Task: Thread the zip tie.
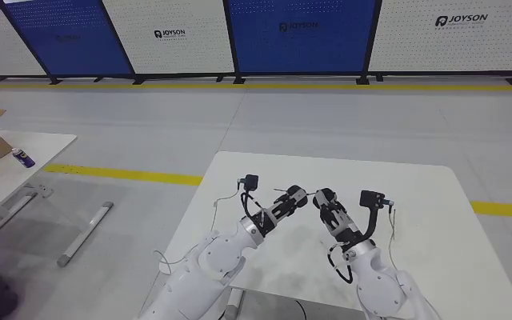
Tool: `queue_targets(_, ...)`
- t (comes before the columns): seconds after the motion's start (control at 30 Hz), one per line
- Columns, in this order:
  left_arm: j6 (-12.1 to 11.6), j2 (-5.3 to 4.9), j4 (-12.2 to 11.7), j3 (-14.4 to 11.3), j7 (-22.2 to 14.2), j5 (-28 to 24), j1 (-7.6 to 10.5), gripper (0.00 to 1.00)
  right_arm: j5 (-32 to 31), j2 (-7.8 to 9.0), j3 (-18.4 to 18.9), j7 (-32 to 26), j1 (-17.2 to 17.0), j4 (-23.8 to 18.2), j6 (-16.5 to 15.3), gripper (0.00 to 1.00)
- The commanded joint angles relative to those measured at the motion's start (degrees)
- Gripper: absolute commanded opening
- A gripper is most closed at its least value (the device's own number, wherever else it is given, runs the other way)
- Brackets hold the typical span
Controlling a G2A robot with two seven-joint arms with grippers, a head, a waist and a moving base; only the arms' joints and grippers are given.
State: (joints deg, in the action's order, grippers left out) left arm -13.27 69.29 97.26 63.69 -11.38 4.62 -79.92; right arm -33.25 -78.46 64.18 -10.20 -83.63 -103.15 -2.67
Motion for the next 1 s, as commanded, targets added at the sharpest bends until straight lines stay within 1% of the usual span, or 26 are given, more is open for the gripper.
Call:
queue_targets(0.0,0.1,0.00,0.0,0.0,0.0,0.1,0.03,0.00,0.1,0.02,0.0,0.1,-0.1,-0.1,-0.1,0.00)
queue_targets(0.1,0.2,0.00,0.0,0.0,0.1,0.1,0.00,0.00,0.0,0.04,0.1,0.3,-0.3,-0.2,0.0,0.00)
queue_targets(0.13,0.3,0.01,0.0,0.0,0.2,0.1,-0.03,0.07,-0.2,0.05,0.0,0.4,-0.3,-0.3,0.1,0.00)
queue_targets(0.17,0.4,0.01,0.1,0.0,0.2,0.1,-0.04,0.25,-0.4,0.06,0.0,0.4,-0.4,-0.4,0.2,0.00)
queue_targets(0.2,0.4,0.01,0.1,0.0,0.2,0.2,-0.06,0.36,-0.6,0.06,-0.1,0.5,-0.5,-0.5,0.4,0.00)
queue_targets(0.27,0.5,0.01,0.1,0.0,0.3,0.2,-0.07,0.46,-0.7,0.06,-0.1,0.6,-0.5,-0.6,0.6,0.00)
queue_targets(0.63,0.1,-0.02,0.2,0.3,0.4,0.0,-0.13,0.46,-1.7,-0.01,-0.4,1.6,-0.3,-0.4,2.1,0.00)
queue_targets(0.77,0.1,-0.07,0.4,0.6,0.3,-0.1,-0.28,0.34,-1.4,-0.01,0.1,1.9,-0.2,-0.1,2.5,0.00)
queue_targets(0.93,0.1,-0.08,0.2,0.8,0.5,-0.4,-0.24,0.31,-1.2,0.03,0.5,2.0,-0.2,0.3,2.5,0.00)
queue_targets(0.97,0.1,-0.06,0.2,0.8,0.5,-0.5,-0.22,0.28,-1.1,0.04,0.6,2.0,-0.2,0.3,2.4,0.00)
